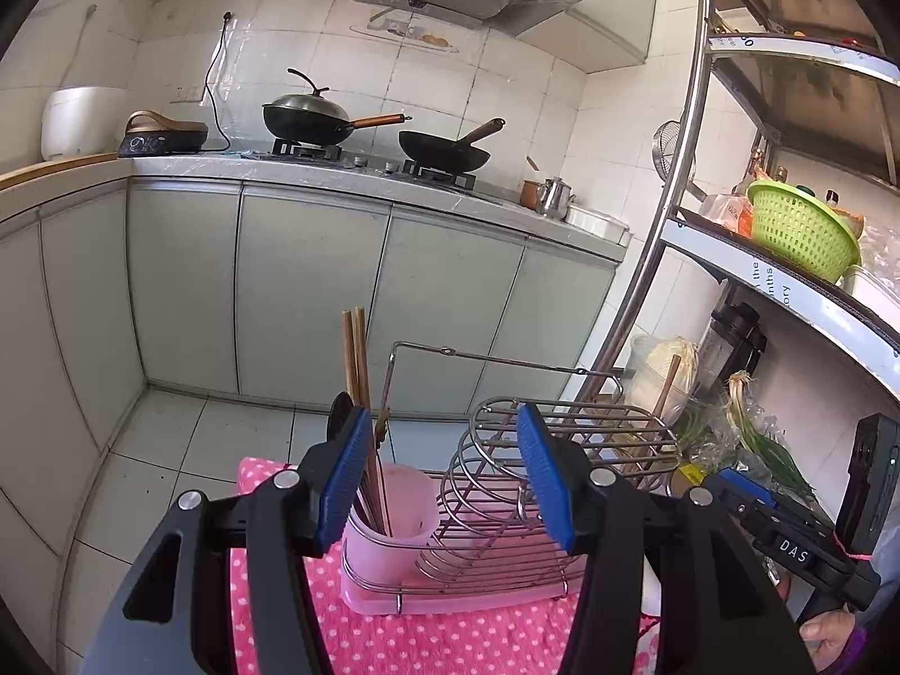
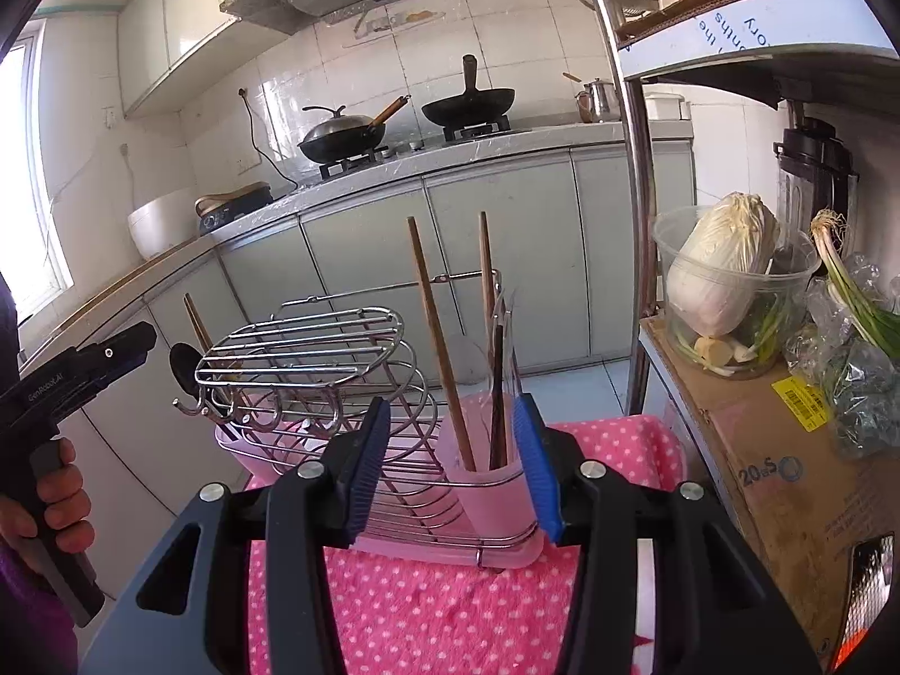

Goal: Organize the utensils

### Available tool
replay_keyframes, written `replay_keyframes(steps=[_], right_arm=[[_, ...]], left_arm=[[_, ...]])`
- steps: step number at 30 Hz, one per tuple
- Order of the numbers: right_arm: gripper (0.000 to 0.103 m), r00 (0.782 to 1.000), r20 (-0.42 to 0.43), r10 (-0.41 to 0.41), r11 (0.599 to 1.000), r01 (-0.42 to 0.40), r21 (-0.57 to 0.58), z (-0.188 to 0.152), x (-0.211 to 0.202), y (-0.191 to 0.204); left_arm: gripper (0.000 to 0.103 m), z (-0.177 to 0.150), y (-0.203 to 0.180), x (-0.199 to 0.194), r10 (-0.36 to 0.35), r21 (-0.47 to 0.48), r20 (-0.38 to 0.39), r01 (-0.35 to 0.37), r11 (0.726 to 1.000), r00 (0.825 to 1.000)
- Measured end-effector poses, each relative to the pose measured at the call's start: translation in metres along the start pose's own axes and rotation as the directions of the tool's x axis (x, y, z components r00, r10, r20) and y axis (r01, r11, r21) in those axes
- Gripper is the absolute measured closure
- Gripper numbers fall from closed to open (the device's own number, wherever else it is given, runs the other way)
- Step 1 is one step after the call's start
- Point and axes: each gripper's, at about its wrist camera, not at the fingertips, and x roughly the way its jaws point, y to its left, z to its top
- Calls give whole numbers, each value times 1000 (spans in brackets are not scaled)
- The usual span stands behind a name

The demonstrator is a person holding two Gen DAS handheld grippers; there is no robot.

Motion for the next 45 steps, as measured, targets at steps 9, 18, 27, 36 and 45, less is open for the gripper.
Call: replay_keyframes(steps=[9,18,27,36,45], right_arm=[[56,1000,-19,3,1000,-3,-10,-39,-14,18],[56,997,-4,-74,995,73,-65,-72,-28,35],[56,998,10,-60,998,60,-13,-80,-34,35],[56,998,10,-68,997,69,-19,-90,-35,39],[56,997,1,-72,997,72,-15,-99,-34,37]], left_arm=[[50,-19,-5,-25,14,8,-1,-14,1000,1000],[50,-60,-18,-36,36,24,-36,-35,999,999],[50,-93,-29,-40,51,39,-68,-49,998,996],[50,-109,-33,-43,50,47,-71,-47,998,996],[51,-120,-32,-41,41,38,-95,-38,999,995]])
